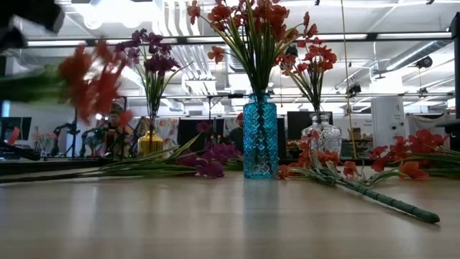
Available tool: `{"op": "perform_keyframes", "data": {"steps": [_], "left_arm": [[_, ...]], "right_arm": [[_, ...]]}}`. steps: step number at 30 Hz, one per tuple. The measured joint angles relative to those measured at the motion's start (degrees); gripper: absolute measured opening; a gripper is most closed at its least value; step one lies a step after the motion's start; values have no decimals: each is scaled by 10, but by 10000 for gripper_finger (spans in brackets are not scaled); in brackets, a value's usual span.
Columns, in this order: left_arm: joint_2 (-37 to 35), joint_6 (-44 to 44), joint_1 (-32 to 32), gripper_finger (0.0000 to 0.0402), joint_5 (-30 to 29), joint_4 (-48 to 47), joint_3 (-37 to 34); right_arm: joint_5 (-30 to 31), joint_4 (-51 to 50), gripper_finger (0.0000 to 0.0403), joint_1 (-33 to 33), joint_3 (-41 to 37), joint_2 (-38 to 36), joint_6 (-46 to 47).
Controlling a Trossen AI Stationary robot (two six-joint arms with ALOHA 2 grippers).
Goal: Sort flowers into vase by color
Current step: Put the left red flowers into the transparent vase
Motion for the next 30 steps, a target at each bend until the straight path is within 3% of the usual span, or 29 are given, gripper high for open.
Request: {"op": "perform_keyframes", "data": {"steps": [4, 7, 10, 14, 19, 25, 30], "left_arm": [[-41, 78, -12, 0, -111, 82, 25], [-68, 196, -22, 0, -201, 197, 42], [-87, 324, -23, 0, -246, 310, 49], [-90, 472, -23, 0, -279, 437, 48], [-61, 585, -18, 0, -302, 563, 48], [-3, 655, 1, 0, -338, 688, 48], [43, 657, 30, 0, -345, 747, 48]], "right_arm": [[28, 6, 341, 0, -2, 0, -46], [54, 39, 341, 0, -15, 0, -88], [77, 112, 341, 0, -46, 0, -142], [104, 257, 341, 0, -106, 12, -226], [127, 474, 341, 0, -171, 56, -327], [185, 646, 341, -7, -173, 133, -424], [185, 682, 341, -24, -124, 191, -448]]}}
